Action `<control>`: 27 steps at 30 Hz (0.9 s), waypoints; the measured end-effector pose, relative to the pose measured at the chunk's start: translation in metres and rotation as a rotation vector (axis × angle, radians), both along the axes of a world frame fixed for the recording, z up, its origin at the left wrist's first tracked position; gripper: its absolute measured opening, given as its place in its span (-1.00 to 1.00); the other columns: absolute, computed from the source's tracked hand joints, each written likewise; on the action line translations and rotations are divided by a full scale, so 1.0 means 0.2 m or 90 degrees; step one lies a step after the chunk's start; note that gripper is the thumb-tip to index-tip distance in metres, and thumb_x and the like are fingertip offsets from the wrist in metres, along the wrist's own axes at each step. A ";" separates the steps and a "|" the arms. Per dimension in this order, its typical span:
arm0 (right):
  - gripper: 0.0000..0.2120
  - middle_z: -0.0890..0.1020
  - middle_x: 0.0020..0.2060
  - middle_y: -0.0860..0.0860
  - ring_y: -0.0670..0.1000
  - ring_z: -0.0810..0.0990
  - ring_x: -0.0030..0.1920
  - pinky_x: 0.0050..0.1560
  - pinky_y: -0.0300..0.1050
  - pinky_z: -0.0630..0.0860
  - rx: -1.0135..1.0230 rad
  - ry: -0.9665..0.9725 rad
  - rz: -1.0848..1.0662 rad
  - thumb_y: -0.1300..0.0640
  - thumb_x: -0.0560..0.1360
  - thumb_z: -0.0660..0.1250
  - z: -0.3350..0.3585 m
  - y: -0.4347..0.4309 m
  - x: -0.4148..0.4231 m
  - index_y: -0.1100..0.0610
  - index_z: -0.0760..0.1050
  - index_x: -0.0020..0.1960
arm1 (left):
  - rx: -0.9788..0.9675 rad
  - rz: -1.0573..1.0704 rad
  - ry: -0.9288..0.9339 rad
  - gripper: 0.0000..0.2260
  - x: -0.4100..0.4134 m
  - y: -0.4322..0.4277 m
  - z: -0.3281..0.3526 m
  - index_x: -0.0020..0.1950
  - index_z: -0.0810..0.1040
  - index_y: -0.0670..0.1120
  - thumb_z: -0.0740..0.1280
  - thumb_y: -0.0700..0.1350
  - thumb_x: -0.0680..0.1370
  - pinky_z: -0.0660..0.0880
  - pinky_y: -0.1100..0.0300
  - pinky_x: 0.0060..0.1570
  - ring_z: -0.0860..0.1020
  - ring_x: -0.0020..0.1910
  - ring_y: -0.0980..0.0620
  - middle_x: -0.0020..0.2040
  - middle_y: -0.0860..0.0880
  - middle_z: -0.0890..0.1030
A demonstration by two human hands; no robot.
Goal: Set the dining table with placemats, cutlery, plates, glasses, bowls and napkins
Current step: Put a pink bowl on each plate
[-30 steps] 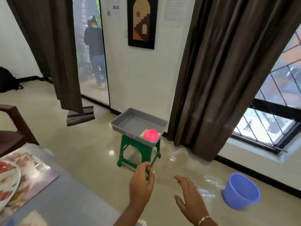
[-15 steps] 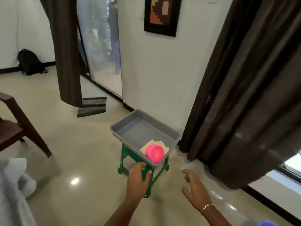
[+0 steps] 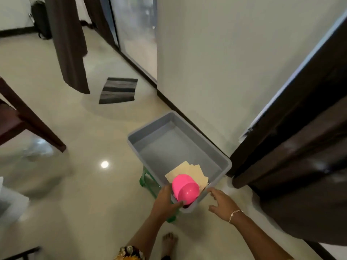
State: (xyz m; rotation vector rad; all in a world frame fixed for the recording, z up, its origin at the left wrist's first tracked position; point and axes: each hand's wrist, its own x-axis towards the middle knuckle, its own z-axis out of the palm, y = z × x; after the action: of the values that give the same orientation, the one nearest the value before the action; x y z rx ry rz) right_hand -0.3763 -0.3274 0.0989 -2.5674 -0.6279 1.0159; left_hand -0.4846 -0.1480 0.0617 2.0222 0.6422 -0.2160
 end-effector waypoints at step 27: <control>-0.24 0.43 0.18 0.08 0.13 0.43 0.22 0.15 0.00 0.47 0.143 0.303 -0.249 0.01 0.21 0.42 -0.51 0.38 0.43 0.03 0.27 0.37 | -0.431 0.309 0.188 -0.54 0.58 0.20 -0.45 0.33 0.30 -0.10 0.24 0.06 0.50 0.53 -0.02 -0.06 0.47 0.10 -0.13 0.26 -0.15 0.42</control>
State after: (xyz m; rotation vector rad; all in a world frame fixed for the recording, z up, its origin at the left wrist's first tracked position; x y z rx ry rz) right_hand -0.2906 -0.2514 -0.0030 -2.0333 -0.0991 1.2644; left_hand -0.3683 -0.1087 -0.0279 1.1568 1.0570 -0.3834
